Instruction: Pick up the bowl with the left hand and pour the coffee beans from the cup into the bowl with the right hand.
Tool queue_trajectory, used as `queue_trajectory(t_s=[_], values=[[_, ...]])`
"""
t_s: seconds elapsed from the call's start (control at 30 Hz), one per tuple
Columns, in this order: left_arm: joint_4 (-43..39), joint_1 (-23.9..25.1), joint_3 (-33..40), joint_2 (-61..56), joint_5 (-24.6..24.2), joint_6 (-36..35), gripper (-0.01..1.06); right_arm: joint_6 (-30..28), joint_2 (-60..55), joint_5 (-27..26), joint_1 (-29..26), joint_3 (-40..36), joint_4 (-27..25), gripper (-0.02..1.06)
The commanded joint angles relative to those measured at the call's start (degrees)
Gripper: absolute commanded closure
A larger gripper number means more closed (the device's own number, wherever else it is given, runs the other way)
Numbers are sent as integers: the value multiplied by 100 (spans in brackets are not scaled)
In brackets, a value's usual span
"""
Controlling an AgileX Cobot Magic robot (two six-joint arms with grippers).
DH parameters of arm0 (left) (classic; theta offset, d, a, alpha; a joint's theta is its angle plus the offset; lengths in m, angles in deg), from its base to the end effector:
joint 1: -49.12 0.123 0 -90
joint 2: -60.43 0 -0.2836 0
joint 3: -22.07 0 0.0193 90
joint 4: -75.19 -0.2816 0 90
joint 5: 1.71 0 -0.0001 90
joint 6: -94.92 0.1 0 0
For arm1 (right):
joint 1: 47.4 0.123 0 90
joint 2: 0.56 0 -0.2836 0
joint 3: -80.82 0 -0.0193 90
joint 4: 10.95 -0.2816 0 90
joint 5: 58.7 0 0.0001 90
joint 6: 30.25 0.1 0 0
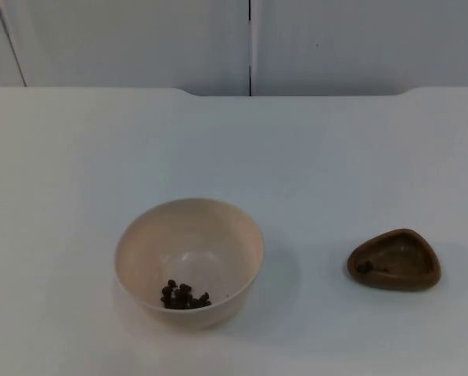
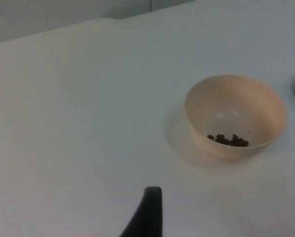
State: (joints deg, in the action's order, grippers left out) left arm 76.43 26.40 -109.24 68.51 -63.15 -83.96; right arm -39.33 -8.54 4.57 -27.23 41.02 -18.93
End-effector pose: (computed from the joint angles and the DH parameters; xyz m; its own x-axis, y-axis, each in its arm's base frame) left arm 0.0290 -0.0142 0.2860 -0.4322 0.1910 -0.8813 0.4056 0.9140 -0.0009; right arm 0.0027 0.0142 0.3305 -0.2892 -0.2070 -0.9346 -0.4807 0.8757 -0.0452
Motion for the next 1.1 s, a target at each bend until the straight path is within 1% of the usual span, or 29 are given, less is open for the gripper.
queue_trajectory(t_s=[0.0, 0.1, 0.3, 0.43, 0.47, 0.57, 0.77, 1.07], values=[[-25, -11, 17, -25, -16, -47, 22, -78, 16, 80, -30, 14, 9, 32], [-25, -11, 17, -25, -16, -47, 22, -78, 16, 223, -30, 2, 52, 32], [-36, -11, 16, -25, -16, -47, 22, -10, 16, 245, -30, -9, 52, 32], [-36, -11, 16, -25, -16, -47, 22, 305, 16, 146, -30, -443, 174, 32], [-36, -11, 16, -25, -16, -47, 22, 305, 16, 146, -30, -443, 174, 32], [-36, -11, 16, -25, -16, -47, 22, 446, 16, -89, -30, -776, 295, 32], [-36, -11, 16, -25, -16, -47, 22, 720, 16, -143, -30, -788, 501, 32], [-36, -11, 16, -25, -16, -47, 22, 690, 16, -143, -30, -788, 493, 32]])
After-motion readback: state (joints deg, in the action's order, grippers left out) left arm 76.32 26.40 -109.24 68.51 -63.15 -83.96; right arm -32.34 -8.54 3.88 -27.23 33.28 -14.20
